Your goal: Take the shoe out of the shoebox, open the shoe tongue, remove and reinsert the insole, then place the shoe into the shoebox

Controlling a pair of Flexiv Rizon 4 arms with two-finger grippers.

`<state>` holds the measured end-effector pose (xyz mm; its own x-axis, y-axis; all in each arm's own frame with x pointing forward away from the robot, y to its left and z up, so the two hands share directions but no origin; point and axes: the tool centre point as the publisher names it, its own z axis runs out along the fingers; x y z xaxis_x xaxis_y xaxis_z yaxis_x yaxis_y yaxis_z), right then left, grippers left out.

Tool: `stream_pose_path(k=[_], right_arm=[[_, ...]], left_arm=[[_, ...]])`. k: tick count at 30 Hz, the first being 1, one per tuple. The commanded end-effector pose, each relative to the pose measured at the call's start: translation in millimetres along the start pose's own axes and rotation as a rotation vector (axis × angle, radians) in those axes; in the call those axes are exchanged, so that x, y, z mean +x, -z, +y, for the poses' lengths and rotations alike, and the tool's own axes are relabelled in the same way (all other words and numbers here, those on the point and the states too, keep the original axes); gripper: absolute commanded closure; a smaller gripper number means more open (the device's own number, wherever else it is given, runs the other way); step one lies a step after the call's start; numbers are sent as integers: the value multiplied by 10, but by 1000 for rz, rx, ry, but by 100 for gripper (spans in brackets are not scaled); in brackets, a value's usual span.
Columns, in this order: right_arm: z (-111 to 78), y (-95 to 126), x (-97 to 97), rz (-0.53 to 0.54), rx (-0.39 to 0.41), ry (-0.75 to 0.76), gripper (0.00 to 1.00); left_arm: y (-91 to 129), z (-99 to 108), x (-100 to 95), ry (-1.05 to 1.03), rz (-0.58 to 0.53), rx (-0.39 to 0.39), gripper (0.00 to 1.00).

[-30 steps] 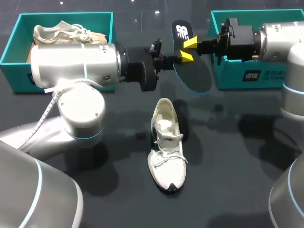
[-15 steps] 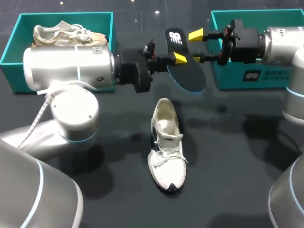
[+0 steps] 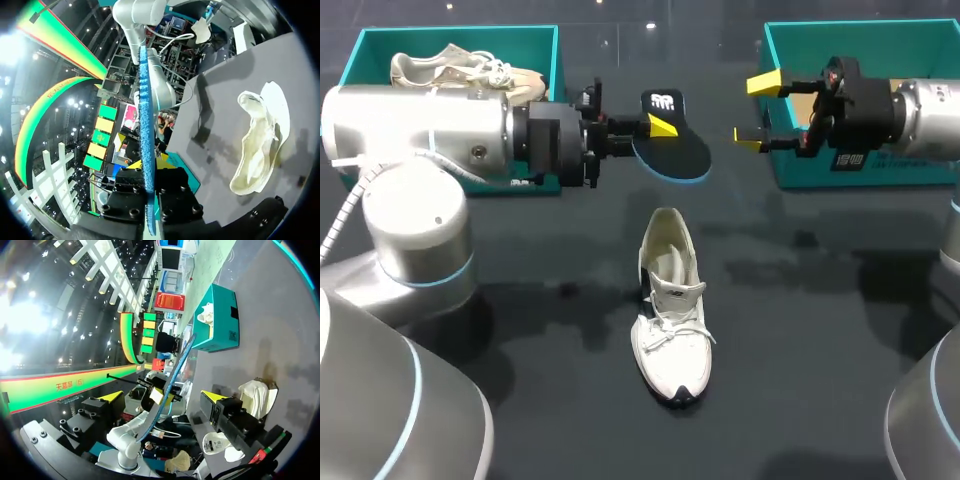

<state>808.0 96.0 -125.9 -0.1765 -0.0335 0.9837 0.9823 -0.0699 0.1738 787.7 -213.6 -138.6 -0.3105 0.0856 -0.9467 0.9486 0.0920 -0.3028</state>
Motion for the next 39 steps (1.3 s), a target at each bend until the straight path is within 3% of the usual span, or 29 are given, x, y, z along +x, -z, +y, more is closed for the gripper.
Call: stream_pose_path(k=[1,7,14,17,30,36,39], right_arm=[[13,-17,-9,-1,4,-1,0],[13,-17,-9,-1,4,-1,0],[13,-17,-9,-1,4,-1,0],[13,-17,-9,-1,4,-1,0],[13,-17,-9,-1,4,-1,0],[13,-17,-9,-1,4,-1,0],[13,-17,-9,-1,4,-1,0]], left_arm=[[179,62,-8,-4,7,58,100],[179,62,-8,-4,7,58,100],[185,-147,40,365,72,-6,100],[258,-179,81,596,62,77,100],[258,-179,81,596,62,77,100],[227,-373,208,856,53,66,100],[220,-469,223,1025,78,105,100]])
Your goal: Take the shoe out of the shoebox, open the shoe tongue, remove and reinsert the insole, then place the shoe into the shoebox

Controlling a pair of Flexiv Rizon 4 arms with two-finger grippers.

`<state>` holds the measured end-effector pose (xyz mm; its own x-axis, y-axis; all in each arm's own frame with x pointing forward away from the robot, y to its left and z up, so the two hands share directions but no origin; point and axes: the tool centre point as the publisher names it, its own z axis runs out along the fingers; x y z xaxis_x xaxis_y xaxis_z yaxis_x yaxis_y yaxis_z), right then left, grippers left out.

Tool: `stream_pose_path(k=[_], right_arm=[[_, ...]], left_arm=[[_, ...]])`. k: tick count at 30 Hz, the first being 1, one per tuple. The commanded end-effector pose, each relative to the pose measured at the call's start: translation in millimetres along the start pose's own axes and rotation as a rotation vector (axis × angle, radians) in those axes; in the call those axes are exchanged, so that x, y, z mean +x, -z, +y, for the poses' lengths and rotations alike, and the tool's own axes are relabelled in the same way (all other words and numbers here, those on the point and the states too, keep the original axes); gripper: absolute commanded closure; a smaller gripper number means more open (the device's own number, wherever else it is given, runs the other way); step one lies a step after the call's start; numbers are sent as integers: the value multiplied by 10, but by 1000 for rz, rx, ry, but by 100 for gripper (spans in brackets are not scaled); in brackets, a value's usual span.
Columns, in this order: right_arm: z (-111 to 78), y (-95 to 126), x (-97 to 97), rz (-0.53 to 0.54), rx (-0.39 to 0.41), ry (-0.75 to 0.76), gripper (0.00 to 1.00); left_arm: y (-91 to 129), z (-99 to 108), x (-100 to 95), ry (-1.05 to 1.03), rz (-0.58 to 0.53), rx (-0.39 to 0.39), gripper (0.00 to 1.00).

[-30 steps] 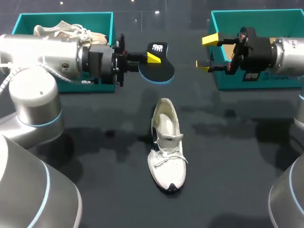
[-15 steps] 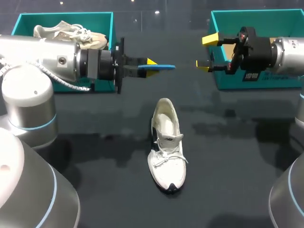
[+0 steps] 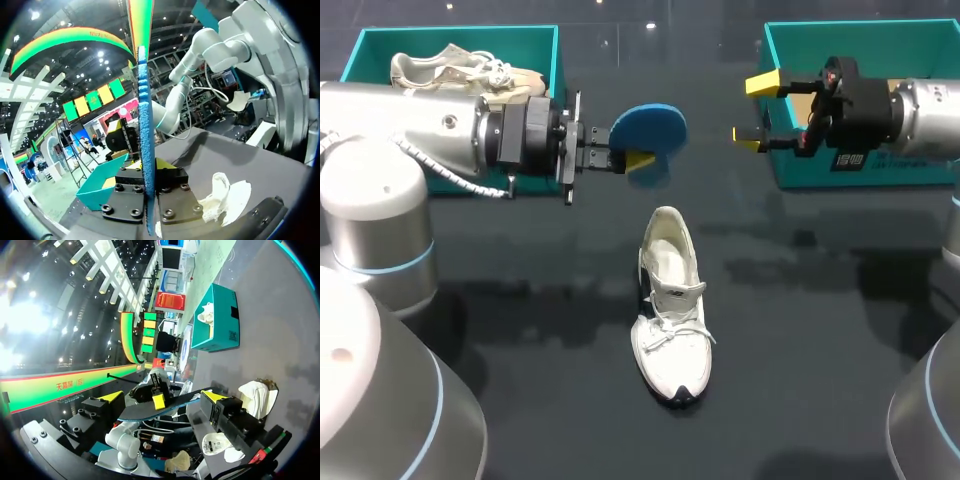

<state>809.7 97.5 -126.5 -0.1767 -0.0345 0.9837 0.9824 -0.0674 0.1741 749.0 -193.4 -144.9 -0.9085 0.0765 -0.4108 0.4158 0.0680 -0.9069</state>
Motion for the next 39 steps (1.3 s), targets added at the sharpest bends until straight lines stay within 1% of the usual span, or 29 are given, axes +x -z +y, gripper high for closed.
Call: stream_pose_path(k=[1,3,4,19,21,22,26,28,30,32,33,34,39], right_arm=[[-2,-2,0,-2,1,-1,0],[-2,-2,0,-2,1,-1,0],[-2,-2,0,-2,1,-1,0],[-2,-2,0,-2,1,-1,0],[-2,-2,0,-2,1,-1,0],[-2,-2,0,-2,1,-1,0],[-2,-2,0,-2,1,-1,0],[-2,-2,0,-2,1,-1,0],[-2,-2,0,-2,1,-1,0],[-2,-2,0,-2,1,-1,0],[-2,-2,0,-2,1,-1,0],[-2,-2,0,-2,1,-1,0],[-2,-2,0,-2,1,-1,0]], left_arm=[[-23,-87,138,287,30,21,100],[-43,-96,156,445,51,38,100],[-43,-100,160,485,52,40,100],[-43,-100,160,485,52,40,100],[-41,-35,115,594,34,63,100],[-28,3,56,657,27,76,100],[8,87,-61,873,22,85,100],[8,104,-90,982,32,91,100],[-6,102,-109,1120,65,100,100],[-14,114,-178,1363,138,108,100],[-12,113,-188,1379,152,101,100],[10,56,-179,1316,123,69,100],[10,56,-179,1316,123,69,100]])
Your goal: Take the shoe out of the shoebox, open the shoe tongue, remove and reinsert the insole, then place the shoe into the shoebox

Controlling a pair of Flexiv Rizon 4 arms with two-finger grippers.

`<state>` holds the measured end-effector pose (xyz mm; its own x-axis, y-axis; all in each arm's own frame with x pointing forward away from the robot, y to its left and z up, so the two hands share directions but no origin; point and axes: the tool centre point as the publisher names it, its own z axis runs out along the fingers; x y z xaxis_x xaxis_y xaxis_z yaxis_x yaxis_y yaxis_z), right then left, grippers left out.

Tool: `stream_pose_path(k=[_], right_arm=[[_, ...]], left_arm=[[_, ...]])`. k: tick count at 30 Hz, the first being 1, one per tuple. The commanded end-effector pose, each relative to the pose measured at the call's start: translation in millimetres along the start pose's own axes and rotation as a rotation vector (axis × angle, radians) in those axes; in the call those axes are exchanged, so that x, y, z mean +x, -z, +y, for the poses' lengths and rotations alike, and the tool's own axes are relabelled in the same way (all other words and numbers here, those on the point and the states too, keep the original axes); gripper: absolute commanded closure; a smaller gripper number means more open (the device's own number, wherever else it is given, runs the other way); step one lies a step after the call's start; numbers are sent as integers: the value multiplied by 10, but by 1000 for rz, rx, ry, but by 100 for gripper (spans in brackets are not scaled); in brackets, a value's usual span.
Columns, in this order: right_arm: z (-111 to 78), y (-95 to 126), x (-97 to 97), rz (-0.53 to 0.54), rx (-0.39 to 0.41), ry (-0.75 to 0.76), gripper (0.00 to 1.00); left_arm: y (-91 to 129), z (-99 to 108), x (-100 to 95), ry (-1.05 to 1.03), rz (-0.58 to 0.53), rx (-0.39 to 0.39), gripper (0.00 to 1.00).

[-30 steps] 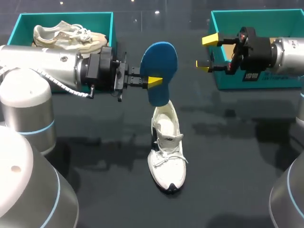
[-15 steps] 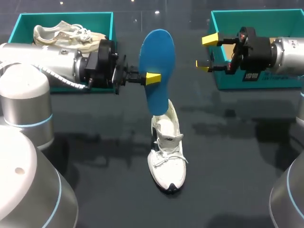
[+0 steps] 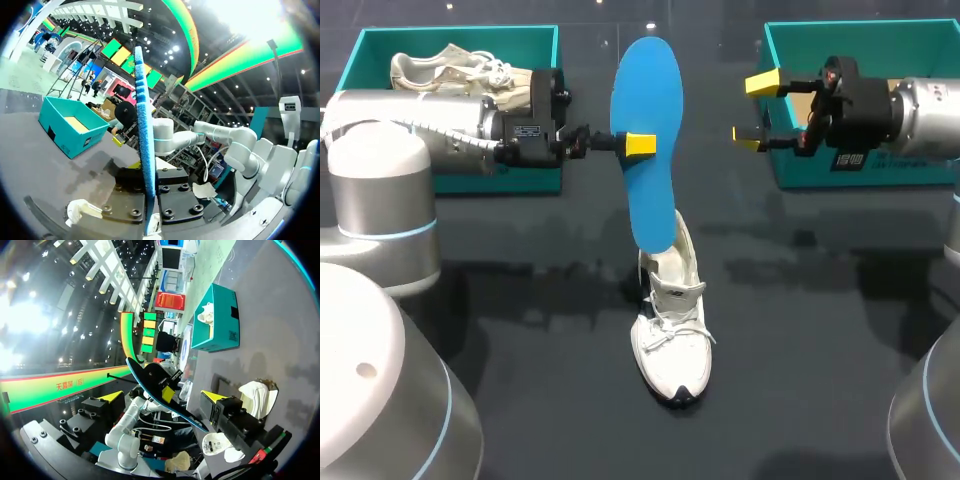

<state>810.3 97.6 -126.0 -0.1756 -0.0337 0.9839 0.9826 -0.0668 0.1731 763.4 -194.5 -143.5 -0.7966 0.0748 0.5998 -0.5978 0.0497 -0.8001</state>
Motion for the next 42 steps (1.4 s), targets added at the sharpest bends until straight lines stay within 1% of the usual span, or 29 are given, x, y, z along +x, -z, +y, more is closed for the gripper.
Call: stream_pose_path(k=[1,7,9,11,15,23,27,32,36,38,42], right_arm=[[-9,1,-4,-1,1,0,0],[-9,1,-4,-1,1,0,0],[-9,1,-4,-1,1,0,0],[-9,1,-4,-1,1,0,0],[-9,1,-4,-1,1,0,0],[-9,1,-4,-1,1,0,0],[-9,1,-4,-1,1,0,0],[-9,1,-4,-1,1,0,0],[-65,-24,10,-103,37,36,0],[-106,-9,22,-125,46,71,0],[-168,60,26,-165,47,88,0]], left_arm=[[15,-33,-28,254,28,-41,100],[15,-33,-28,254,28,-41,100],[4,-47,-94,368,42,-30,100],[9,-35,-168,410,-12,-6,100],[7,37,-262,514,-33,18,100],[-67,230,-411,615,-76,32,100],[-94,299,-466,663,-96,60,100],[-101,335,-501,717,-78,79,100],[-98,325,-538,757,-85,100,100],[-98,308,-575,791,-74,103,100],[-102,288,-635,814,-83,107,100]])
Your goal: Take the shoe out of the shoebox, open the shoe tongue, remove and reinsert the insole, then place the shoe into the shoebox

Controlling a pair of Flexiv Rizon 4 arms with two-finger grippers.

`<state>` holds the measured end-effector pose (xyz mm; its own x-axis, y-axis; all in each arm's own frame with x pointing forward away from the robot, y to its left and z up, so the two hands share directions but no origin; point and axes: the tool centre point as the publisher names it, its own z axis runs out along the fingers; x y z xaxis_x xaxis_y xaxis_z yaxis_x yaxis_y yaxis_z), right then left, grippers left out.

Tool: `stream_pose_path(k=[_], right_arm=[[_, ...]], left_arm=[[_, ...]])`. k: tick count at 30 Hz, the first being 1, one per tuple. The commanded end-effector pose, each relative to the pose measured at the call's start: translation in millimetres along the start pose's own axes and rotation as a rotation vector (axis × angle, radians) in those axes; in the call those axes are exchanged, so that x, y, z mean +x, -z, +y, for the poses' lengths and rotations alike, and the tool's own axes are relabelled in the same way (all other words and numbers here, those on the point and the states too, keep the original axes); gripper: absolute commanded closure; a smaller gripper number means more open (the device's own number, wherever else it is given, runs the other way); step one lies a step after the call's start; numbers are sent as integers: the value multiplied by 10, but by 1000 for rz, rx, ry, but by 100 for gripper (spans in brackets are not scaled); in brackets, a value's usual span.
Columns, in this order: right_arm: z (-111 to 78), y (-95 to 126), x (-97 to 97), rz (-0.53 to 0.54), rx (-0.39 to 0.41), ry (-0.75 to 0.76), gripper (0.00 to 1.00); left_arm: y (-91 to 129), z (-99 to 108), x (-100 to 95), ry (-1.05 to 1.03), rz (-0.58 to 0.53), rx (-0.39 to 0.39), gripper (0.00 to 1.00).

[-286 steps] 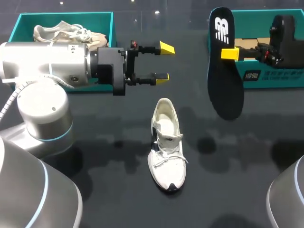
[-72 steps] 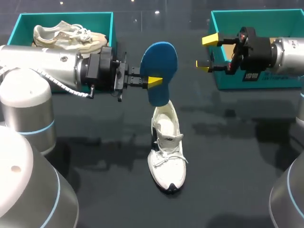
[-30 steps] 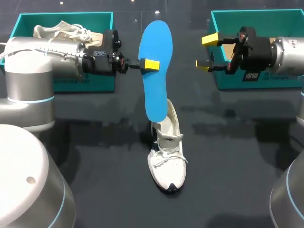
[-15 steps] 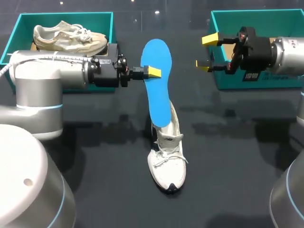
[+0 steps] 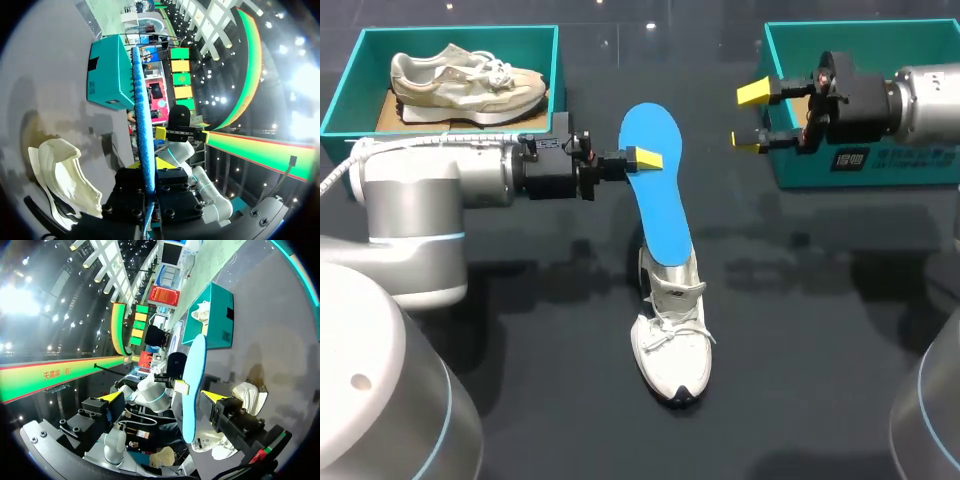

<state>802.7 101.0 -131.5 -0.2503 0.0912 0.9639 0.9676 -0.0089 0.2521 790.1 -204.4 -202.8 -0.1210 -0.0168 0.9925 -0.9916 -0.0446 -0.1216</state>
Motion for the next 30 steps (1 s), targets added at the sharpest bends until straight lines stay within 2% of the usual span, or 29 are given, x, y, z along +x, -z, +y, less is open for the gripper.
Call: stream_pose_path(k=[1,16,23,30], right_arm=[[-89,98,66,-60,-3,2,0],[-31,60,240,-345,104,83,0],[38,-30,379,-530,152,108,0],[46,-199,546,-787,148,87,0]], left_arm=[[-40,-63,-29,11,-2,-4,100],[-69,-126,-105,79,10,-19,100],[-69,-126,-105,79,10,-19,100],[-69,-126,-105,79,10,-19,100]])
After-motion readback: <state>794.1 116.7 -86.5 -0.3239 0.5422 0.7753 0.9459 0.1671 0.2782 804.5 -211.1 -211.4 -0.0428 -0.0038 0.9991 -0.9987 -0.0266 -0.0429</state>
